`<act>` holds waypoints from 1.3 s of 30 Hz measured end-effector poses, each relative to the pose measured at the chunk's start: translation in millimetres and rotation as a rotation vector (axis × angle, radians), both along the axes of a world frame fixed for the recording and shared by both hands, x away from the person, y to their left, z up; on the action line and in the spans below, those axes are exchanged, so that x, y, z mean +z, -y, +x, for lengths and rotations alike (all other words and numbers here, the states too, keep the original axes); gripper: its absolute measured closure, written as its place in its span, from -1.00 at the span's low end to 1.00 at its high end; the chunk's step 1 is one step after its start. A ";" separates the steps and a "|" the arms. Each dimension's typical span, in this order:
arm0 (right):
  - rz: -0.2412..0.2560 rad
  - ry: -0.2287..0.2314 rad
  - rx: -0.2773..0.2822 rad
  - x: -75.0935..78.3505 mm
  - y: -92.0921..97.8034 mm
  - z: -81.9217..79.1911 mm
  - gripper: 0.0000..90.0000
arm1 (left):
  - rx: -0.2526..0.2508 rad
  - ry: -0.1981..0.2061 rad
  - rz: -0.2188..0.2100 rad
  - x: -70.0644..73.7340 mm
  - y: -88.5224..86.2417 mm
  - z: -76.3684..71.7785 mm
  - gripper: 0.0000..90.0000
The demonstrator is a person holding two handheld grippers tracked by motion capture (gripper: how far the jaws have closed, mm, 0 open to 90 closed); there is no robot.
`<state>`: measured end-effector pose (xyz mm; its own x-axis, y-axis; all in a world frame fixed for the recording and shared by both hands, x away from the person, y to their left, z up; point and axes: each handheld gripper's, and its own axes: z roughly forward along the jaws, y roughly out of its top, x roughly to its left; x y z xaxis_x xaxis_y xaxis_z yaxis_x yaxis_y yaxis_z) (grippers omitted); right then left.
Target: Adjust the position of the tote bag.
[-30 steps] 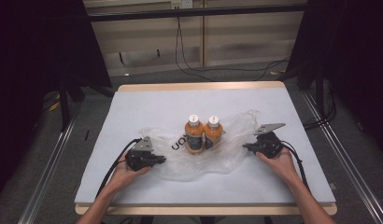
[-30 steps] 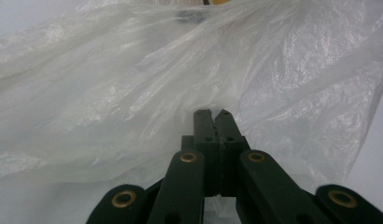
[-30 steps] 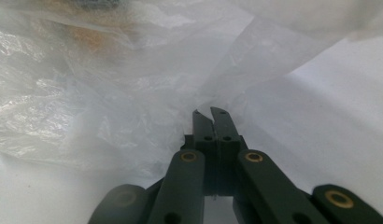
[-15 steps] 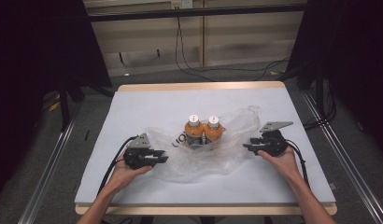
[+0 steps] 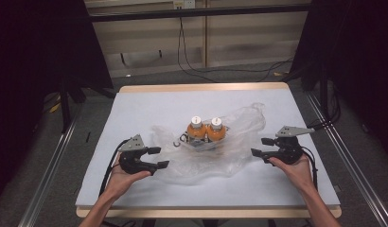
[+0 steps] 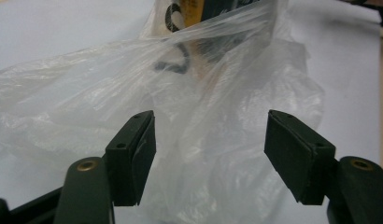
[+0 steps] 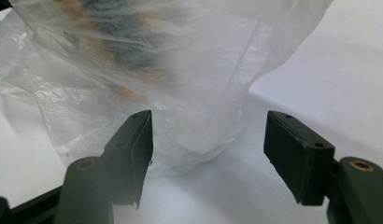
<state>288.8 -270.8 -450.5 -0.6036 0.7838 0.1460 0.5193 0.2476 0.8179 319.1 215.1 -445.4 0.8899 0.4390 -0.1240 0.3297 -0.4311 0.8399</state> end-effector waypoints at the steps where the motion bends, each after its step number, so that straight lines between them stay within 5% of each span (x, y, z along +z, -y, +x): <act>1: 0.005 0.004 0.001 1.5 0.7 -1.6 -0.26 | 0.011 0.008 -0.011 2.3 -2.9 -1.3 -0.24; 5: 0.034 0.041 0.004 11.4 2.7 -10.2 -0.18 | 0.019 0.006 -0.051 7.4 -7.7 0.9 -0.11; 11: 0.042 0.080 0.007 28.0 -0.5 -14.4 0.31 | 0.000 -0.012 -0.076 12.1 -6.9 1.1 0.23; 14: 0.036 0.090 0.019 32.9 -1.7 -13.5 0.52 | -0.008 0.019 -0.075 18.8 -3.5 -1.5 0.40; 16: 0.047 0.102 0.047 40.8 -5.1 -11.8 0.74 | -0.022 0.048 -0.052 27.4 0.6 -1.3 0.71; 21: 0.053 0.117 0.084 51.6 -12.8 -7.5 0.98 | -0.035 0.074 -0.071 40.5 9.0 7.4 0.89; 34: 0.048 0.144 0.151 76.6 -46.2 22.0 1.00 | -0.053 0.052 -0.075 49.7 54.1 54.3 1.00; 39: 0.041 0.113 0.157 71.8 -55.6 40.0 1.00 | -0.071 0.033 -0.004 35.7 70.1 55.1 1.00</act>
<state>328.9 -215.2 -378.6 -0.7326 0.6732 0.1006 0.3814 0.2836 0.8798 374.2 145.0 -409.8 0.9225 0.3739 -0.0960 0.2707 -0.4493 0.8514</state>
